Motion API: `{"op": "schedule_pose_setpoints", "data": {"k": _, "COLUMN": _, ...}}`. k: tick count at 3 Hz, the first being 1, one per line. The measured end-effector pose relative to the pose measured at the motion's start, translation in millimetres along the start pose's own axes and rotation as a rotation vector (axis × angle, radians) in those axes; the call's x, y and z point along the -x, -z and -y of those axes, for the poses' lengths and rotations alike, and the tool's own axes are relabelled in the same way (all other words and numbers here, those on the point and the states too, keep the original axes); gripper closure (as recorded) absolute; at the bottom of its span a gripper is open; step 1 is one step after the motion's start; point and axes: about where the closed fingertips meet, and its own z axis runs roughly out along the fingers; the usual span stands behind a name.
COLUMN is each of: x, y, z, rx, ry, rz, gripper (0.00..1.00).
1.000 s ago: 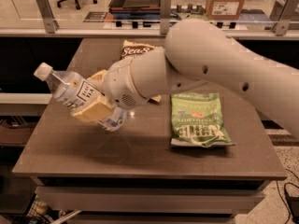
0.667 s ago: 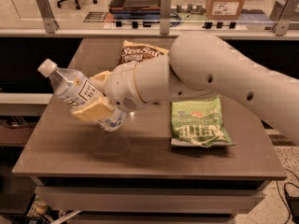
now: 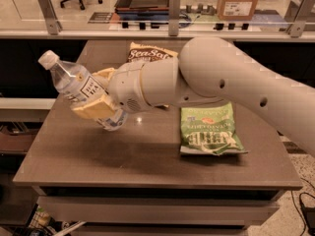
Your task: Place blue plastic bottle upright
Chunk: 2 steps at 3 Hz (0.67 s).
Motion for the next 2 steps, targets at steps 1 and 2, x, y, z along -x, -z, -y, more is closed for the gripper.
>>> {"op": "schedule_pose_setpoints", "data": {"k": 1, "x": 6, "y": -10, "z": 3, "rx": 0.006, "ry": 0.014, "rz": 0.057, "gripper": 1.00}}
{"op": "schedule_pose_setpoints", "data": {"k": 2, "x": 7, "y": -22, "z": 6, "rx": 0.019, "ry": 0.023, "rz": 0.124, "gripper": 1.00}}
